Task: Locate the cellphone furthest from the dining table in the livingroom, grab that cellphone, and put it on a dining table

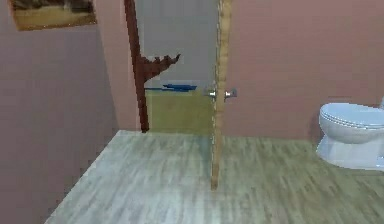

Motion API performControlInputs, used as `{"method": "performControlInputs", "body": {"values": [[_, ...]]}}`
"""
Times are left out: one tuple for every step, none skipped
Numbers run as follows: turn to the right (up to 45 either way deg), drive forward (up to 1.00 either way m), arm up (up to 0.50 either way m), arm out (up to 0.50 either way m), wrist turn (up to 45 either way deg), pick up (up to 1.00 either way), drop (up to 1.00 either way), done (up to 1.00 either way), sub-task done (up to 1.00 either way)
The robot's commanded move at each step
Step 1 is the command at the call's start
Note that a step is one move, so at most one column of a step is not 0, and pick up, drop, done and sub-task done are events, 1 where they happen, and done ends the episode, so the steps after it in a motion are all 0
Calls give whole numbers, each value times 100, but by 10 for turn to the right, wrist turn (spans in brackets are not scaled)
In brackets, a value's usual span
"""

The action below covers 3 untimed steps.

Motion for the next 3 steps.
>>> {"method": "performControlInputs", "body": {"values": [[0,15,0,0,0,0,0,0,0],[-270,0,0,0,0,0,0,0,0],[0,100,0,0,0,0,0,0,0]]}}
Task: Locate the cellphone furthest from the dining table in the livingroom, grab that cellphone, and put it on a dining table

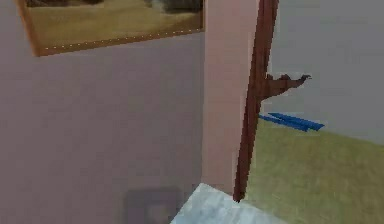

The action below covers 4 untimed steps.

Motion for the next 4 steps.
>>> {"method": "performControlInputs", "body": {"values": [[-210,0,0,0,0,0,0,0,0],[0,5,0,0,0,0,0,0,0],[450,0,0,0,0,0,0,0,0],[120,0,0,0,0,0,0,0,0]]}}
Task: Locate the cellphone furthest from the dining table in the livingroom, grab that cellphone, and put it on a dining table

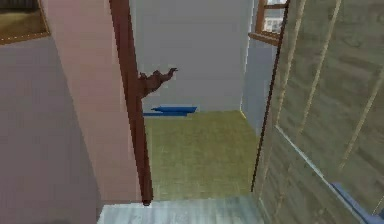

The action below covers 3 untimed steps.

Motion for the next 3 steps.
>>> {"method": "performControlInputs", "body": {"values": [[0,100,0,0,0,0,0,0,0],[240,0,0,0,0,0,0,0,0],[0,5,0,0,0,0,0,0,0]]}}
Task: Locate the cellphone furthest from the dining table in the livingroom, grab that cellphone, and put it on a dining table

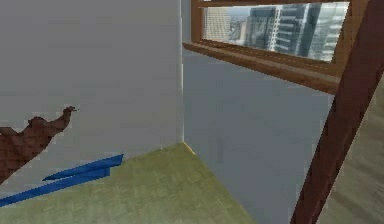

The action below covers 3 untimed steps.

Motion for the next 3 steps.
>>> {"method": "performControlInputs", "body": {"values": [[-240,0,0,0,0,0,0,0,0],[0,45,0,0,0,0,0,0,0],[-450,0,0,0,0,0,0,0,0]]}}
